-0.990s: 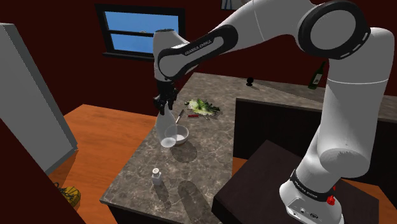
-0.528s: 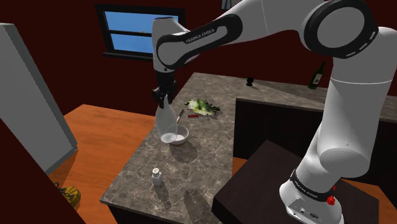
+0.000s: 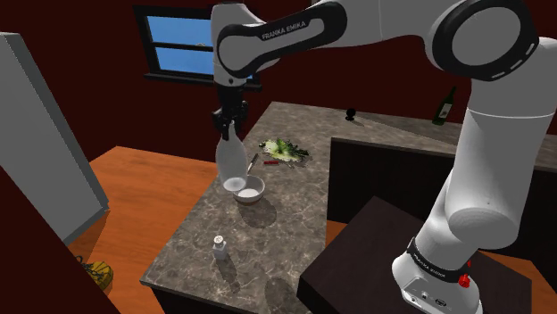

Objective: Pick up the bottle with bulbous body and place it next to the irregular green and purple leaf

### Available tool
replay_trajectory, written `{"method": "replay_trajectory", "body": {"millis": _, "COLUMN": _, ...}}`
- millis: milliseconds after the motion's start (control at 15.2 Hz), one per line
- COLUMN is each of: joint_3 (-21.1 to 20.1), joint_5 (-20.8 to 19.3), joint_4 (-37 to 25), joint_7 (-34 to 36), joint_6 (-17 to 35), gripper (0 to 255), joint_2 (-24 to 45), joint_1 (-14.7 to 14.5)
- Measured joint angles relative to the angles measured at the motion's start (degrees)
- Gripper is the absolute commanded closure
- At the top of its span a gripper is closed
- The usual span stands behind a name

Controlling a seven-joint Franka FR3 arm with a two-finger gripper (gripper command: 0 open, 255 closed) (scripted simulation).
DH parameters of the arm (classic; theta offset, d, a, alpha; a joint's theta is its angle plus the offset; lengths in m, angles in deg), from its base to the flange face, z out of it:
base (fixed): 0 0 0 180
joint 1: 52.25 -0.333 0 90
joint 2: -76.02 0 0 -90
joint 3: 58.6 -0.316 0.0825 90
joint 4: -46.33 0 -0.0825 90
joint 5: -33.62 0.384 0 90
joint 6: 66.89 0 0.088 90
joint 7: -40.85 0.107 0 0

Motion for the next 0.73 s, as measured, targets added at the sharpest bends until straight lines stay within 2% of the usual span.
{"method": "replay_trajectory", "body": {"millis": 726, "joint_3": -0.1, "joint_5": 0.2, "joint_4": -7.8, "joint_7": -0.3, "joint_6": -8.4, "gripper": 255, "joint_2": -0.6, "joint_1": -0.1}}
